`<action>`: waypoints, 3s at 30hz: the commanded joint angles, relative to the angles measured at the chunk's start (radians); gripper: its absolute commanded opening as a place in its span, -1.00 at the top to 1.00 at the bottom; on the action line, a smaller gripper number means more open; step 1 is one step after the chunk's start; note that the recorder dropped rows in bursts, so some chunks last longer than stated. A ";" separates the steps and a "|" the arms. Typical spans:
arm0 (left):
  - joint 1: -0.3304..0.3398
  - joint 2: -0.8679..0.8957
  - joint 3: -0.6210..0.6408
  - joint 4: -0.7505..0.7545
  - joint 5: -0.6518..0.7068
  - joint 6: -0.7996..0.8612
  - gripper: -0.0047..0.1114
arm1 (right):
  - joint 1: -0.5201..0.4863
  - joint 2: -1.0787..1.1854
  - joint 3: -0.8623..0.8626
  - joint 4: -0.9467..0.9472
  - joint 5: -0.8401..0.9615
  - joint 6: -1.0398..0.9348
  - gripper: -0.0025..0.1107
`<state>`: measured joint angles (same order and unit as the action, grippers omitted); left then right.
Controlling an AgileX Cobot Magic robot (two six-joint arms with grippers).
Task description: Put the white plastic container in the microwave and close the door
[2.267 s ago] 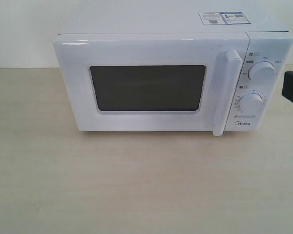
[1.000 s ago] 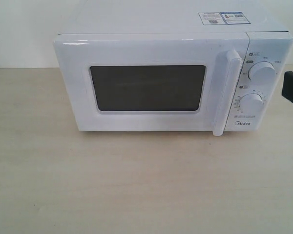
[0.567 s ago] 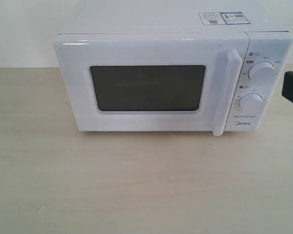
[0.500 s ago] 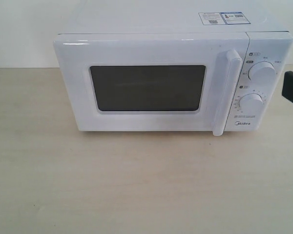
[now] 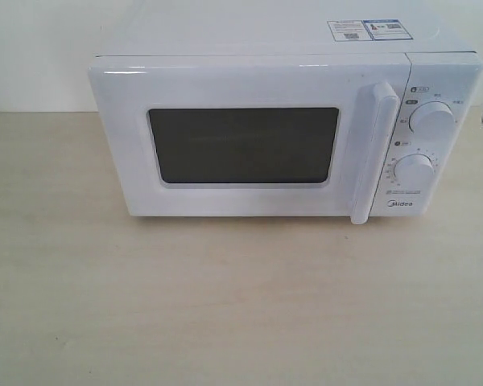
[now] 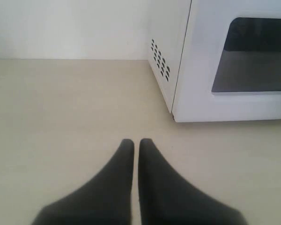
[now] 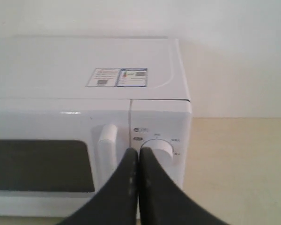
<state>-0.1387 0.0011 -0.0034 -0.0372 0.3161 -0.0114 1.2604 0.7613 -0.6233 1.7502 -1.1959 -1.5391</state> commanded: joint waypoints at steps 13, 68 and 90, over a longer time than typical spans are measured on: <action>0.005 -0.001 0.003 0.004 -0.001 0.004 0.84 | -0.894 -0.227 0.140 -0.006 1.190 0.039 0.96; 0.005 -0.001 0.003 0.004 -0.001 0.004 0.84 | -1.170 -0.726 0.528 -1.588 1.230 1.559 0.96; 0.005 -0.001 0.003 0.004 -0.001 0.004 0.84 | -1.170 -0.753 0.623 -1.750 1.520 1.647 0.96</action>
<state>-0.1387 0.0011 -0.0034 -0.0372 0.3161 -0.0096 0.0938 0.0125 -0.0036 0.0107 0.3136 0.1087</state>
